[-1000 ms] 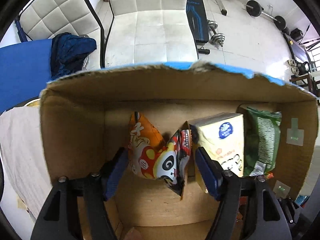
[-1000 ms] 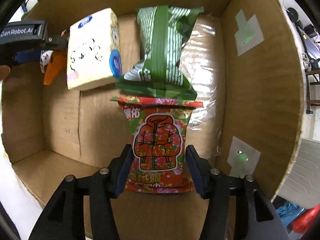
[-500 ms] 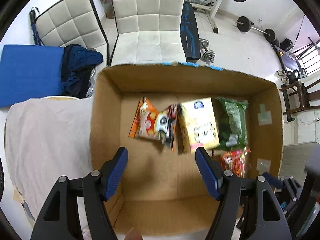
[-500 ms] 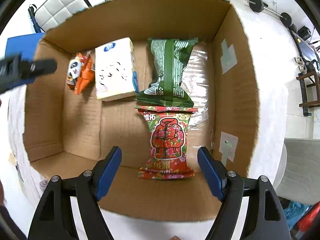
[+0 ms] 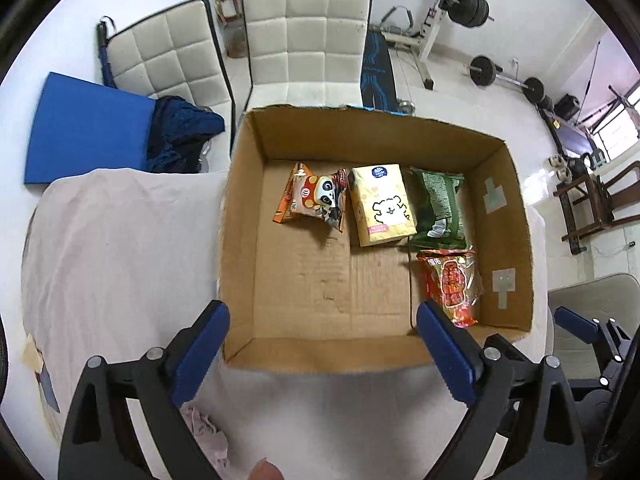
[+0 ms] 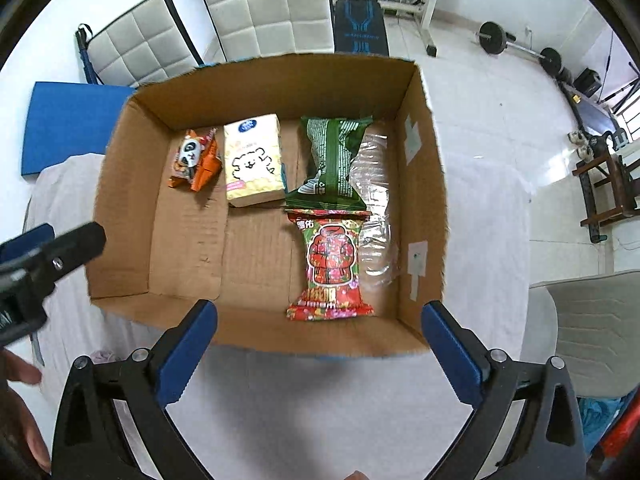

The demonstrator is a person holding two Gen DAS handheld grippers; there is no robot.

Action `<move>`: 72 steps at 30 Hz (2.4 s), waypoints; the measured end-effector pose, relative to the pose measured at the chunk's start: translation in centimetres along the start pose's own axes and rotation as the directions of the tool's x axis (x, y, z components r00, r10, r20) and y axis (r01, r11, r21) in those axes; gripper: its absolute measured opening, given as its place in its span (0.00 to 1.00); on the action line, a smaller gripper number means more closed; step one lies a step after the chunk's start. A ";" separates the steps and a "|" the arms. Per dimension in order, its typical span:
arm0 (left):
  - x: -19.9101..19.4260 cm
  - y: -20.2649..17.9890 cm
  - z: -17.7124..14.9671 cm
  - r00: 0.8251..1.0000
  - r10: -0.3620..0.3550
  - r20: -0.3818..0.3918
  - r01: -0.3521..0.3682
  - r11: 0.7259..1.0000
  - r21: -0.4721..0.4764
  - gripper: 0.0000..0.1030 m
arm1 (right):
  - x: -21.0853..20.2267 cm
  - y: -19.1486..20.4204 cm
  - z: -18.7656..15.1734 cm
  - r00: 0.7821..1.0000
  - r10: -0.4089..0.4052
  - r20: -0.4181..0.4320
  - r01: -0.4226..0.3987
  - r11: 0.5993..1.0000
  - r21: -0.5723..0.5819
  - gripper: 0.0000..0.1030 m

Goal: Organize soft objects
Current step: 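Lower both held bags into the box and open both tools, then grasp the lilac cloth with left tool while right grasps blue Nestle sachet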

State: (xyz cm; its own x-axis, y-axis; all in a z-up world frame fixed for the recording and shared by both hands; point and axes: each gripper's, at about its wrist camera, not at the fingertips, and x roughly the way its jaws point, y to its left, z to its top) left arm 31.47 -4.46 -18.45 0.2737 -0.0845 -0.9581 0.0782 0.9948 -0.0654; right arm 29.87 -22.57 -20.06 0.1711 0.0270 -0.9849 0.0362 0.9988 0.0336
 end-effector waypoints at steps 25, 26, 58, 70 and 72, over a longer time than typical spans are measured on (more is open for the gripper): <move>0.9 7.3 -15.0 0.986 0.157 -0.053 -0.166 0.931 -0.324 0.93 | 3.5 -1.2 -9.7 0.974 0.227 -0.022 -0.222 0.965 0.136 0.98; 2.1 7.9 -15.8 0.985 0.155 -0.079 -0.173 0.922 -0.345 0.93 | 5.2 -1.2 -9.7 0.972 0.234 -0.025 -0.229 0.964 0.136 0.93; 8.0 15.2 -24.5 0.953 0.139 -0.270 -0.266 0.811 -0.521 0.93 | 12.3 13.3 -12.5 0.974 0.172 -0.149 -0.206 0.944 -0.258 0.47; 12.0 21.4 -23.2 0.967 -0.049 -0.250 -0.122 0.772 -0.624 0.93 | 16.7 13.6 -12.7 0.947 0.019 -0.321 -0.094 0.971 -0.219 0.27; 13.0 21.1 -22.0 0.965 -0.071 -0.251 -0.096 0.797 -0.596 0.93 | 16.6 11.5 -13.5 0.935 0.046 -0.351 -0.105 0.983 -0.153 0.26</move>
State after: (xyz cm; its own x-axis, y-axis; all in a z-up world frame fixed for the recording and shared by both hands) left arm 15.59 16.67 -38.39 0.0184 -0.1376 -0.9903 -0.5354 0.8351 -0.1260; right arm 19.87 -10.10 -38.34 -0.1838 0.0854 -0.9793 -0.1328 0.9849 0.1108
